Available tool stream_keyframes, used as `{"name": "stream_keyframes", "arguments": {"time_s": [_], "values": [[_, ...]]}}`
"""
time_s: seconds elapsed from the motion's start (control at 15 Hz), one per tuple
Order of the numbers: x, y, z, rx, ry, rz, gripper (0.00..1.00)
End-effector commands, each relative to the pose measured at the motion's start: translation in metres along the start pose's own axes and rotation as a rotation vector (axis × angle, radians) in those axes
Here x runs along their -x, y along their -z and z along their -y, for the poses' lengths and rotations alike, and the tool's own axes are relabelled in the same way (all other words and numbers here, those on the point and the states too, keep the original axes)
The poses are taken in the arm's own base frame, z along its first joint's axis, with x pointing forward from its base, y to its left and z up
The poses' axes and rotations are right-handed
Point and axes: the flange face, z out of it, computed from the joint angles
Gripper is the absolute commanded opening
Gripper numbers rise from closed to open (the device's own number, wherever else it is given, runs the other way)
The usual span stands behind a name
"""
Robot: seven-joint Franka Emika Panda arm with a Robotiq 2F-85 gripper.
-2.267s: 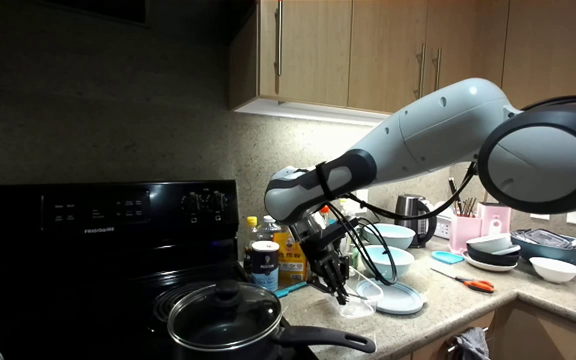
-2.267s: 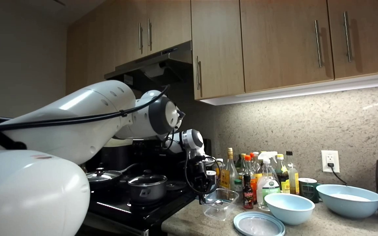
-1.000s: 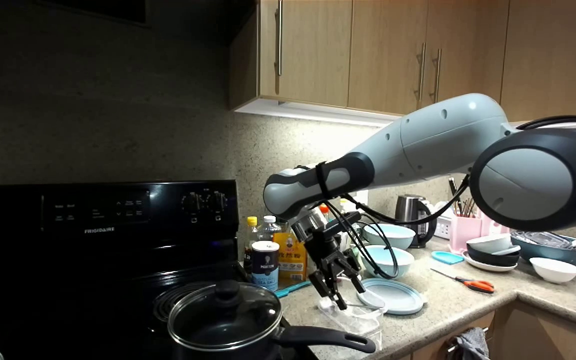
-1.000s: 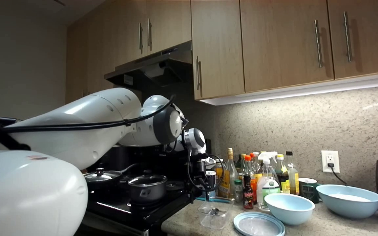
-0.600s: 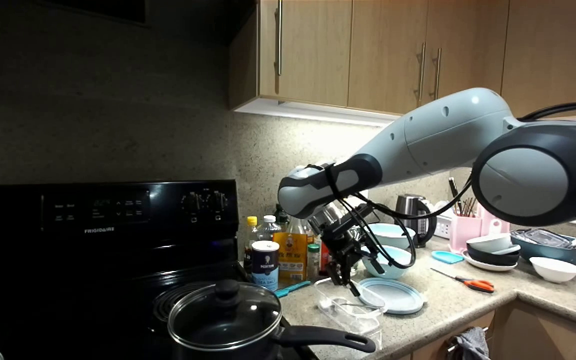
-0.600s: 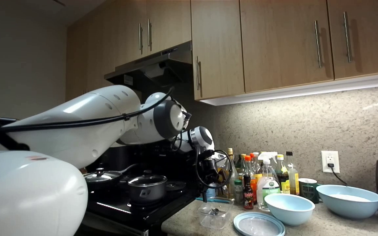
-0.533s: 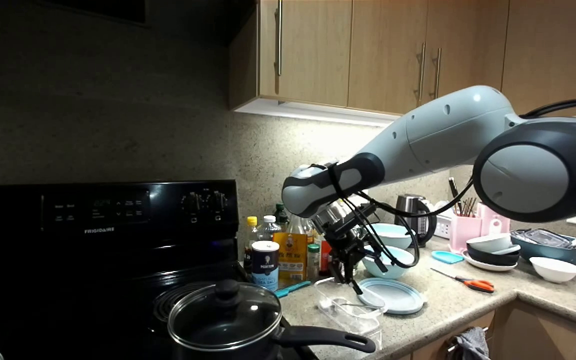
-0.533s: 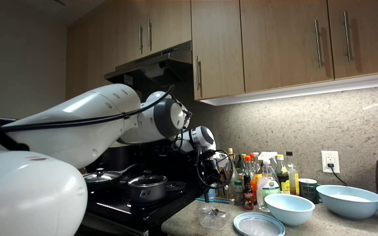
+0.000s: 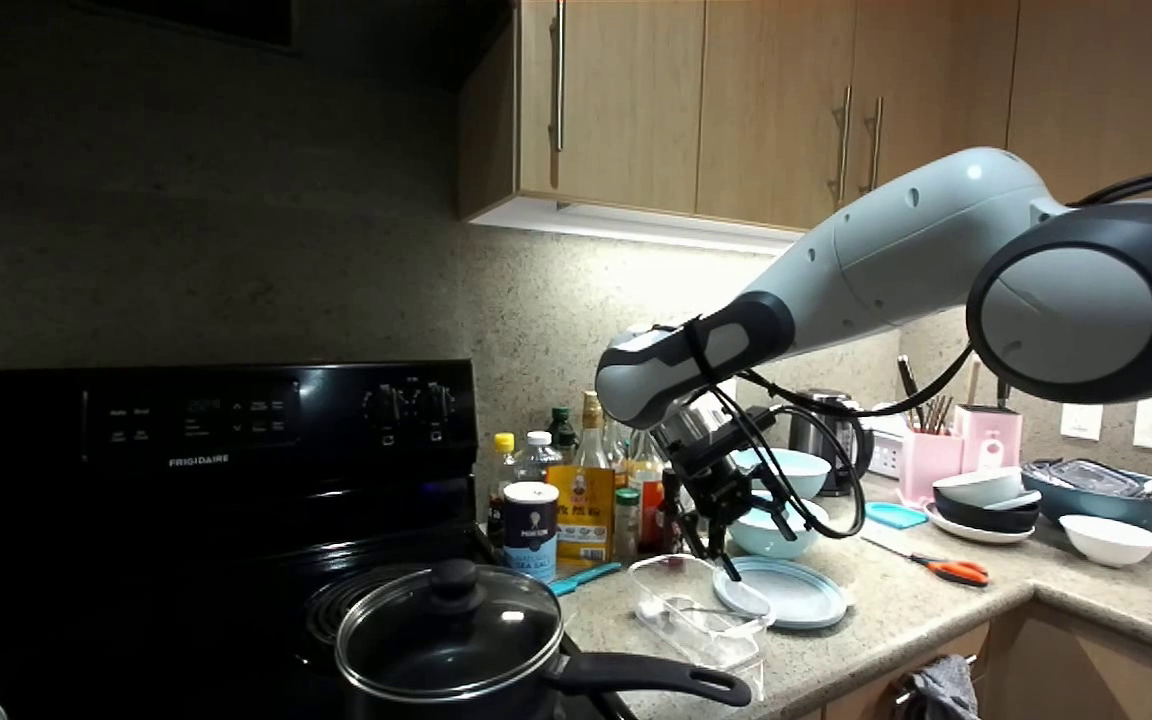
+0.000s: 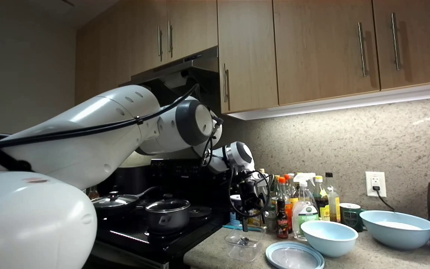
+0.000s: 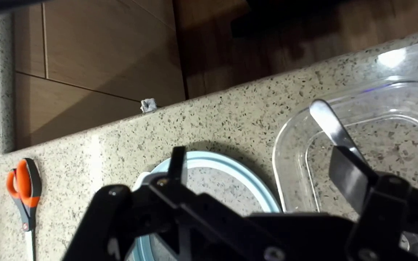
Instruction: Move the glass bowl to the right and the clear bowl to the left
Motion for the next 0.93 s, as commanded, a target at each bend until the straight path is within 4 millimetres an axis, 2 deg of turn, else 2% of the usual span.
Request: {"name": "stream_keyframes", "arguments": {"time_s": [0.0,0.27,0.6,0.67,0.73,0.87], "values": [[-0.001,-0.005,-0.029,-0.067,-0.089,-0.004,1.0],[0.0,-0.039,-0.079,-0.17,-0.269,0.052,1.0],[0.001,-0.104,-0.143,-0.292,-0.491,0.117,1.0],[-0.018,-0.088,-0.128,-0.229,-0.412,0.096,1.0],[-0.017,-0.1,-0.139,-0.247,-0.44,0.107,1.0],[-0.013,-0.11,-0.148,-0.261,-0.462,0.122,1.0]]}}
